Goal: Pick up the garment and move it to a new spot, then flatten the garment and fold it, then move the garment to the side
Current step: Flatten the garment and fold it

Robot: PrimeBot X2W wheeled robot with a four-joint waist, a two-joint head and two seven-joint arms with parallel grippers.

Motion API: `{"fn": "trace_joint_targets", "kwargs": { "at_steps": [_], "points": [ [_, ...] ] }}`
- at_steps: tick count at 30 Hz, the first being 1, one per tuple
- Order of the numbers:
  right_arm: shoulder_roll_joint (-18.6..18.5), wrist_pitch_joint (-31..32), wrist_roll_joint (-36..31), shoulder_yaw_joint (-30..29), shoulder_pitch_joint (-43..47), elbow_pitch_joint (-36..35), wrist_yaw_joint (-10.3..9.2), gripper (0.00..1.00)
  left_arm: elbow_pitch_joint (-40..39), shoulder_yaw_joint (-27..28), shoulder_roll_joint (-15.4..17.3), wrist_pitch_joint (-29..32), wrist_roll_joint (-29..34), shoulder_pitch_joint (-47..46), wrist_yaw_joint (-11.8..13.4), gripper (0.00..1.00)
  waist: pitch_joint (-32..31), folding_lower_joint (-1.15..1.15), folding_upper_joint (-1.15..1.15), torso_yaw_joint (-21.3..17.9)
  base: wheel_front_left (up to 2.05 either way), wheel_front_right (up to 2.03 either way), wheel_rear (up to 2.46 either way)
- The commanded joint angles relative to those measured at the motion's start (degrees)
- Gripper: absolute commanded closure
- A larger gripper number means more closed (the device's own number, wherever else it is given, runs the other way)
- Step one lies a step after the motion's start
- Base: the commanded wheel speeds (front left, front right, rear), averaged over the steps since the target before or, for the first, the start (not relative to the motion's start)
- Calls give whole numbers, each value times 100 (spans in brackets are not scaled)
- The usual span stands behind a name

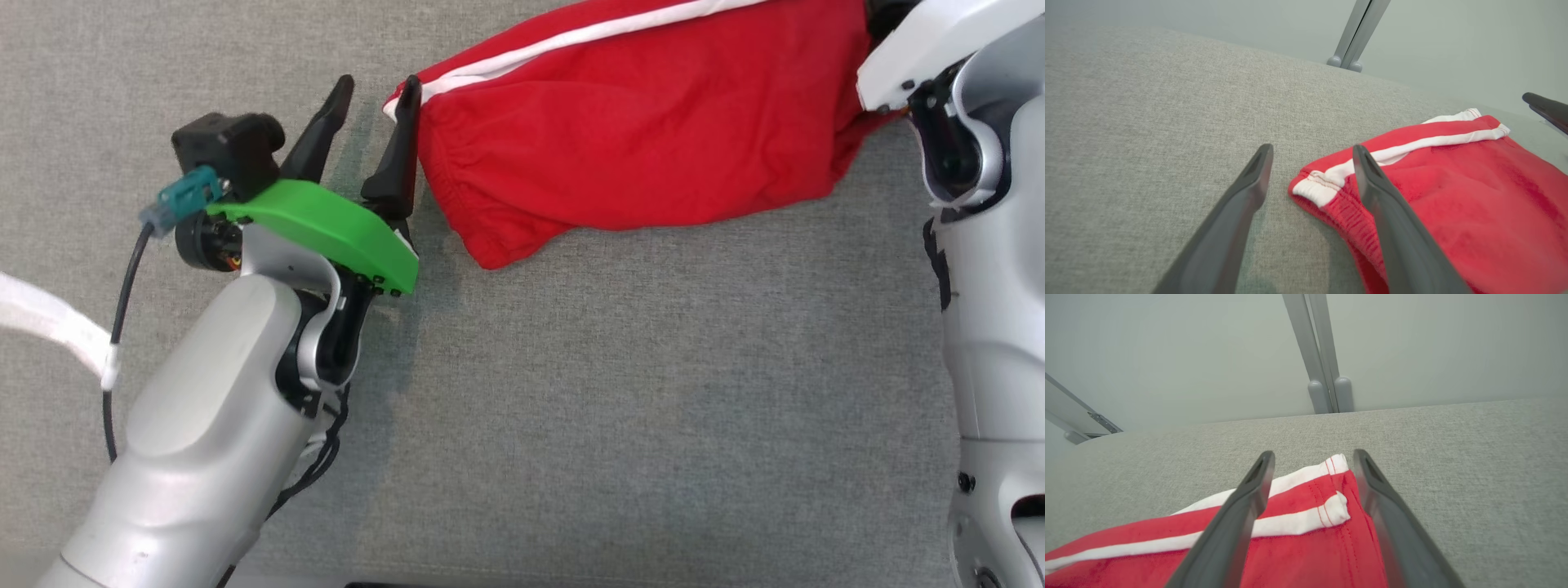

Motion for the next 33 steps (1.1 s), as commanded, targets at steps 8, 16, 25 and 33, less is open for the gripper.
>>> {"fn": "trace_joint_targets", "kwargs": {
  "at_steps": [8, 16, 25, 33],
  "points": [
    [-672, 448, -404, 384, 772, -599, -6, 0, -1017, -28, 364, -915, 1179, 1020, 399, 0, -382, 0, 0, -113, 0, 0, 0],
    [-781, 1389, -841, 229, 653, -405, -5, 0, -1880, 743, -161, -943, 2522, 1972, 269, 0, -47, 0, 0, 265, 0, 0, 0],
    [-114, 1629, -514, -520, 622, 586, 6, 100, -1880, 1745, -979, -944, 3259, 2793, -518, 0, -191, 0, 0, 547, 0, 0, 0],
    [-308, 1360, 79, -1690, 1077, 678, -16, 100, -1740, 2402, -1207, -944, 3701, 3691, -1037, 0, -909, 0, 0, 333, 0, 0, 0]
  ]
}}
